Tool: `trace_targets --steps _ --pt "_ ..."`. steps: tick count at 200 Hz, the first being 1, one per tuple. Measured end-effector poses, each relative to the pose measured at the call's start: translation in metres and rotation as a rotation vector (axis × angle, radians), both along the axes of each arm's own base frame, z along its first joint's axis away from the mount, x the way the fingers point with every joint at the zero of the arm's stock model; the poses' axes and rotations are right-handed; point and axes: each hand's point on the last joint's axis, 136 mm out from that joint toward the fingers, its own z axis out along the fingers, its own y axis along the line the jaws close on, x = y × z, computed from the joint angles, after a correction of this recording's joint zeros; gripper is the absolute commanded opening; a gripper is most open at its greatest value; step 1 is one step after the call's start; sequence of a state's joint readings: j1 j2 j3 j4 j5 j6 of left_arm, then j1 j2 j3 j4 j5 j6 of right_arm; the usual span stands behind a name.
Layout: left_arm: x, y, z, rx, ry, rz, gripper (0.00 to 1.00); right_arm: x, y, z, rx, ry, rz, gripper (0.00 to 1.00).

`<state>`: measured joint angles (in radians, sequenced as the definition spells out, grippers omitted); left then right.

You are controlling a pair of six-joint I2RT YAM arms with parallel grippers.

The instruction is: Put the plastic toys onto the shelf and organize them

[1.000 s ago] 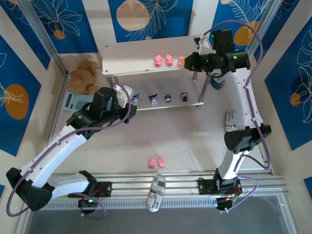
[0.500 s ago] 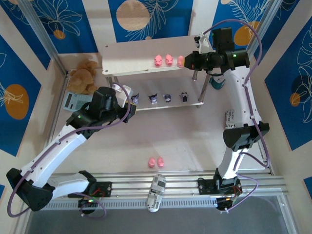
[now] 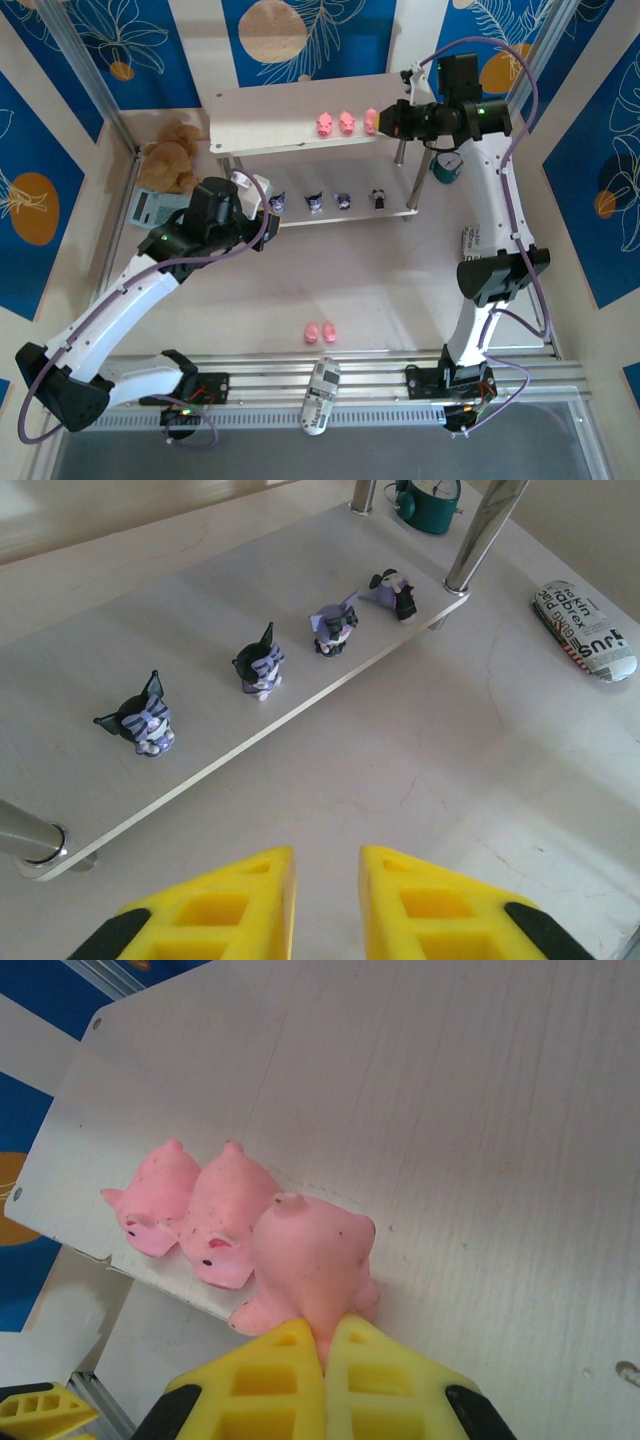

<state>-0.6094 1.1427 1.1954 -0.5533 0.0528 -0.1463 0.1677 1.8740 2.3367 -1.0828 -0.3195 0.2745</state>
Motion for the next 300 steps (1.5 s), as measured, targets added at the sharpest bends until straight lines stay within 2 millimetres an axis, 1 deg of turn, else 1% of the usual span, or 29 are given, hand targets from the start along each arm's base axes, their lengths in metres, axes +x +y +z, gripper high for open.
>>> trace_targets --steps 43,73,90,143,182,188,192,217,227,234,238,265,300 --pt "0.0 0.001 0.0 -0.003 0.003 -0.001 0.25 0.015 0.003 -0.001 0.004 -0.009 0.003 0.0" --pt "0.001 0.0 0.0 -0.005 0.004 -0.002 0.25 0.015 0.003 -0.001 0.0 -0.008 0.003 0.15" --pt "0.002 0.0 -0.001 -0.006 0.004 -0.002 0.25 0.015 0.002 -0.001 -0.003 -0.009 0.002 0.21" --pt "0.003 -0.002 -0.002 -0.01 0.007 -0.006 0.25 0.016 0.001 0.001 -0.008 -0.014 -0.003 0.25" --pt "0.004 -0.001 -0.002 -0.009 0.006 -0.007 0.25 0.021 0.001 -0.003 -0.012 -0.007 -0.011 0.29" --pt "0.004 -0.001 -0.002 -0.008 0.005 -0.007 0.25 0.023 0.001 -0.004 -0.014 -0.007 -0.013 0.31" --pt "0.004 -0.001 -0.002 -0.007 0.004 -0.008 0.25 0.023 0.001 -0.004 -0.015 -0.008 -0.015 0.37" --pt "0.005 0.0 -0.002 -0.001 0.0 -0.01 0.25 0.023 0.003 -0.002 -0.031 -0.022 -0.021 0.45" --pt "0.005 0.0 -0.002 0.0 -0.001 -0.011 0.25 0.024 0.005 -0.002 -0.047 -0.033 -0.025 0.53" --pt "0.005 0.0 -0.002 0.0 -0.002 -0.011 0.25 0.025 0.006 -0.002 -0.062 -0.049 -0.033 0.59" --pt "0.005 0.0 -0.002 0.0 -0.002 -0.01 0.25 0.024 0.008 -0.001 -0.071 -0.059 -0.034 0.61" --pt "0.005 0.001 -0.002 0.001 -0.002 -0.009 0.25 0.02 0.014 0.002 -0.146 -0.106 -0.075 0.62" --pt "0.005 0.001 -0.002 0.0 -0.003 -0.008 0.25 0.019 0.02 0.011 -0.225 -0.172 -0.132 0.62"
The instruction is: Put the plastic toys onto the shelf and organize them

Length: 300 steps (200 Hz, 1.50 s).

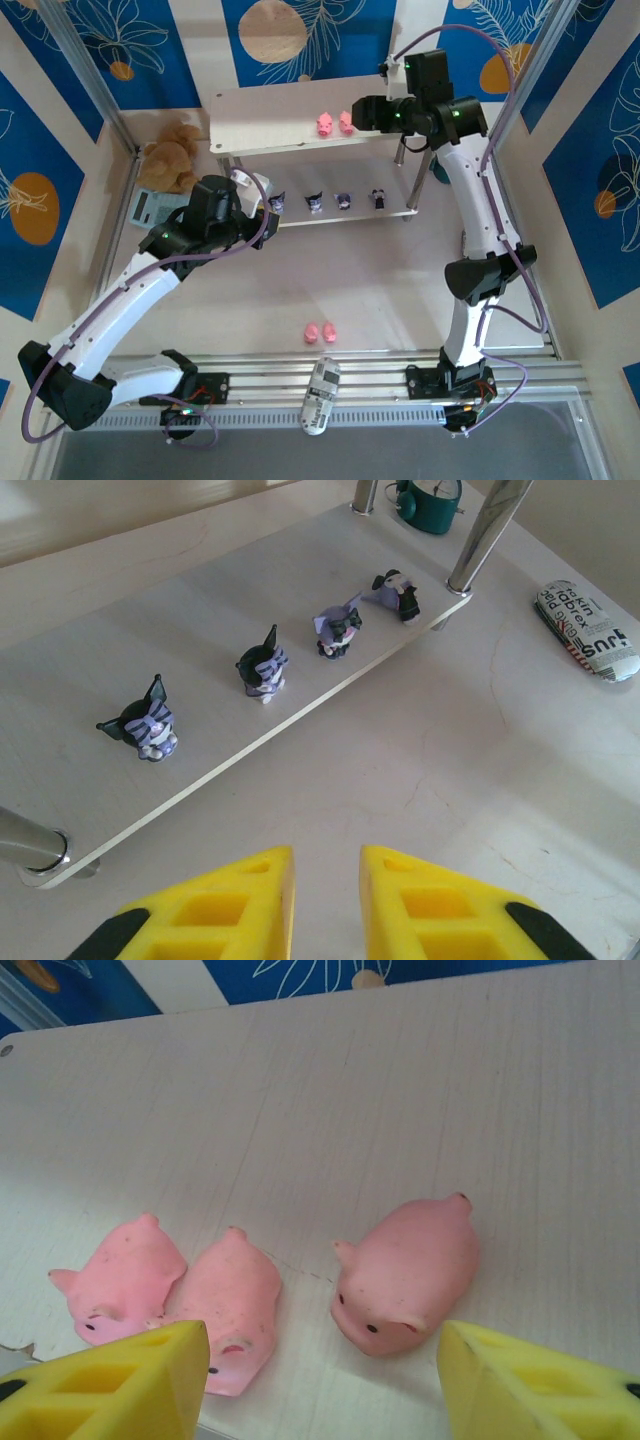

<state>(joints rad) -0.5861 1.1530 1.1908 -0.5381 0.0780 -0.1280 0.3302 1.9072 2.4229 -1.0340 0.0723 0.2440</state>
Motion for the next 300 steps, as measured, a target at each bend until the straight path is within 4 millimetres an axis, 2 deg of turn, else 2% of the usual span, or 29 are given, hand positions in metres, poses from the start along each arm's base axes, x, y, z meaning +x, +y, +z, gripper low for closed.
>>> trace_targets --steps 113,145,174,205,224,300 --pt "-0.006 0.008 -0.003 0.002 -0.007 0.007 0.25 0.021 -0.009 -0.002 -0.118 -0.064 -0.149 0.58" --pt "-0.005 0.01 -0.006 0.007 0.0 0.011 0.26 0.029 -0.006 -0.006 -0.11 -0.059 -0.155 0.52" --pt "-0.005 0.01 -0.007 0.008 0.001 0.013 0.26 0.035 -0.004 -0.012 -0.097 -0.044 -0.164 0.42" --pt "-0.004 0.012 -0.007 0.008 0.001 0.018 0.26 0.035 -0.006 -0.012 -0.087 -0.038 -0.159 0.29" --pt "-0.004 0.012 -0.007 0.007 0.0 0.02 0.26 0.035 -0.007 -0.012 -0.084 -0.037 -0.158 0.26" --pt "-0.004 0.014 -0.005 0.004 -0.005 0.023 0.26 0.025 -0.011 -0.011 -0.088 -0.037 -0.138 0.24"
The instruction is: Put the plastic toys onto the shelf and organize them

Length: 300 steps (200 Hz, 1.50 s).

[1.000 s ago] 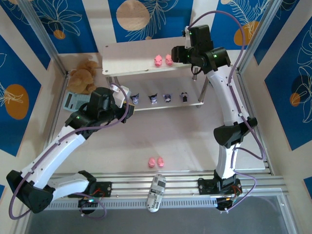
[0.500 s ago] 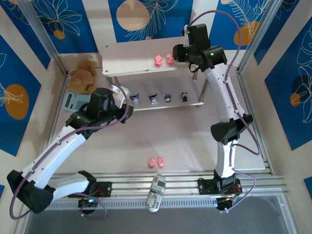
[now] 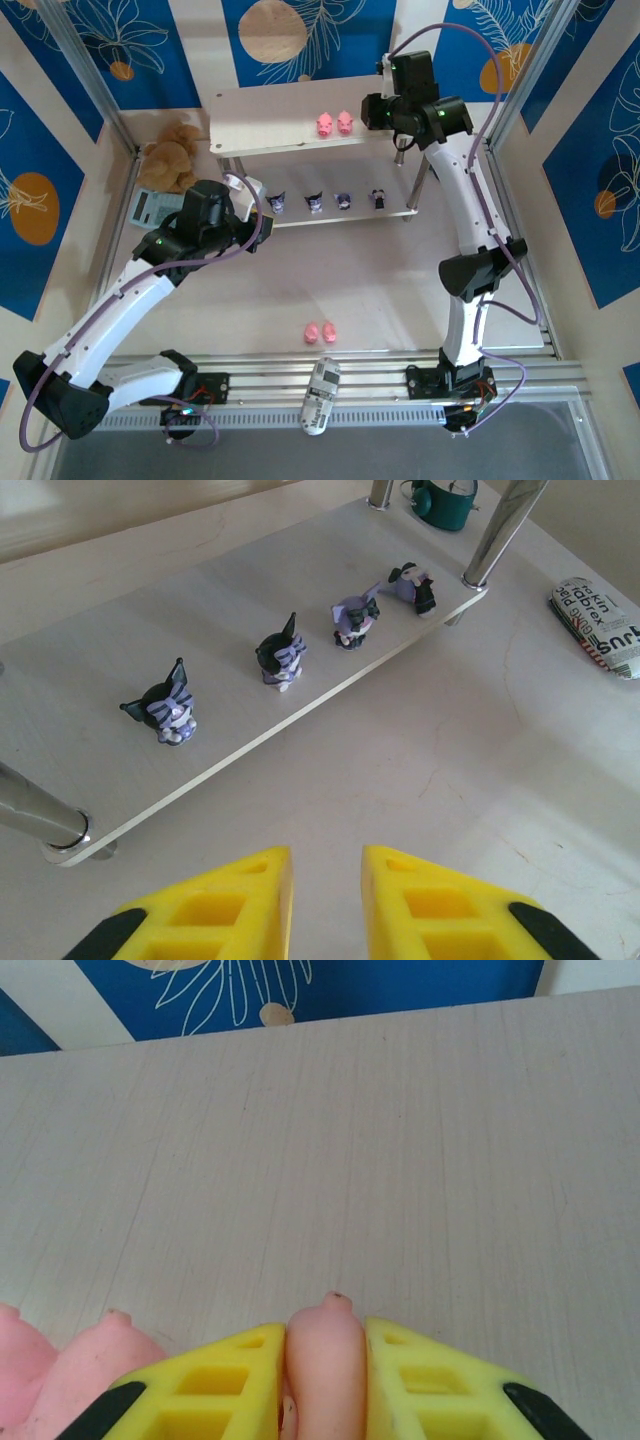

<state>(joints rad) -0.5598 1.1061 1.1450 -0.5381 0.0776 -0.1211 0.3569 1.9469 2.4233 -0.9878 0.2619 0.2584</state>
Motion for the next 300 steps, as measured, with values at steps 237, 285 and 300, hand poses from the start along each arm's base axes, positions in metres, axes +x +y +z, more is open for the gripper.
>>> trace_targets --steps 237,285,300 --pt "0.0 0.0 0.0 0.0 0.0 0.001 0.26 -0.012 0.009 0.005 0.012 -0.022 0.067 0.56" --pt "0.0 0.0 0.0 0.0 0.0 0.001 0.26 -0.012 0.002 0.004 0.096 -0.009 0.075 0.61" --pt "0.0 0.0 0.0 0.0 0.0 0.001 0.27 -0.017 -0.006 0.006 0.13 -0.006 0.07 0.62"
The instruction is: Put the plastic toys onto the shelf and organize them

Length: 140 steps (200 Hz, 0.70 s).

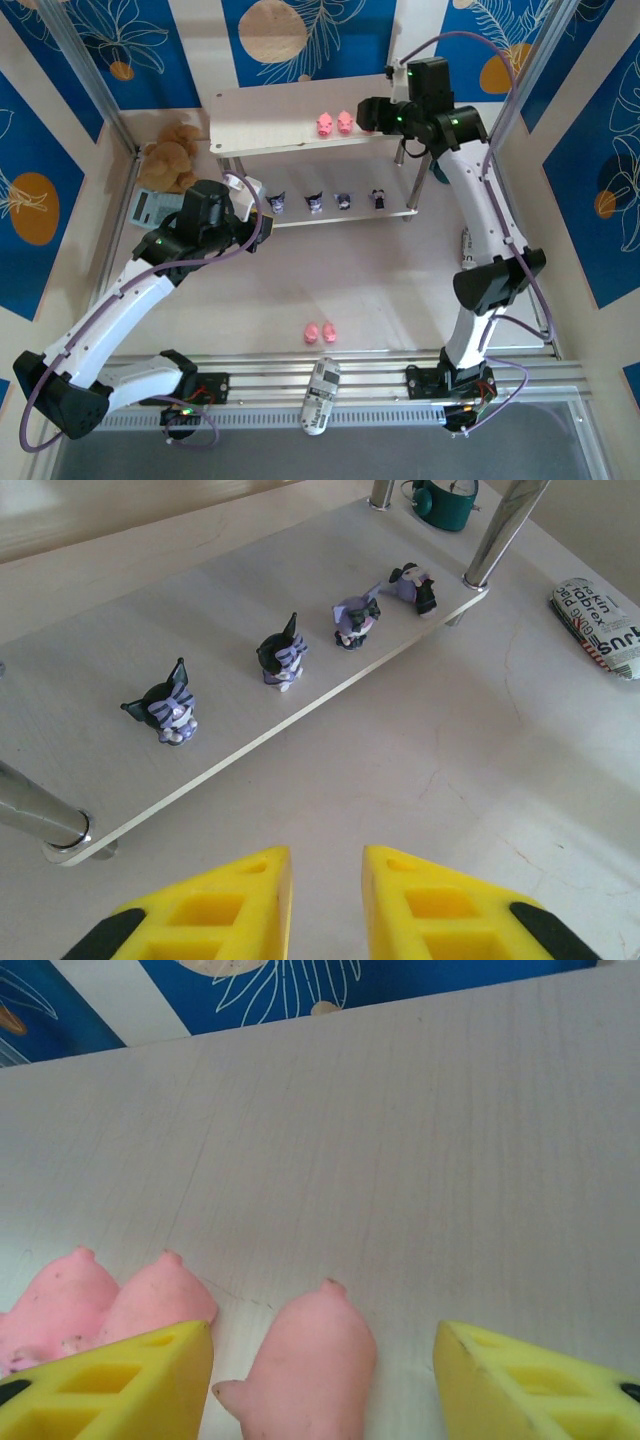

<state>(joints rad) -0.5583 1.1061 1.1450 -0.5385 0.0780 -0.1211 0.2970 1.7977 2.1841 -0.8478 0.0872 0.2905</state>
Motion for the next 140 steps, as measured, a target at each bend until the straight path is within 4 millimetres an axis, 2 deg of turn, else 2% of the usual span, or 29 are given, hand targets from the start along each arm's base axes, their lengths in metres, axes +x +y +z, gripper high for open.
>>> trace_targets --steps 25,46,73,98,118,140 --pt "-0.002 -0.003 -0.001 -0.011 0.007 -0.02 0.27 -0.013 -0.014 0.011 0.042 -0.022 -0.022 0.62" --pt "-0.007 -0.008 -0.009 -0.02 0.037 -0.049 0.27 -0.036 -0.02 0.025 0.06 -0.055 -0.021 0.63" --pt "-0.019 -0.015 -0.035 0.012 0.092 -0.086 0.28 -0.072 -0.029 0.049 0.075 -0.115 -0.02 0.63" --pt "-0.044 -0.031 -0.061 0.051 0.149 -0.145 0.28 -0.108 -0.037 0.064 0.089 -0.16 -0.013 0.63" --pt "-0.07 -0.047 -0.083 0.08 0.197 -0.201 0.29 -0.138 -0.041 0.049 0.086 -0.137 -0.008 0.63" --pt "-0.1 -0.06 -0.116 0.115 0.282 -0.241 0.29 -0.165 -0.046 0.012 0.083 -0.055 -0.014 0.63"
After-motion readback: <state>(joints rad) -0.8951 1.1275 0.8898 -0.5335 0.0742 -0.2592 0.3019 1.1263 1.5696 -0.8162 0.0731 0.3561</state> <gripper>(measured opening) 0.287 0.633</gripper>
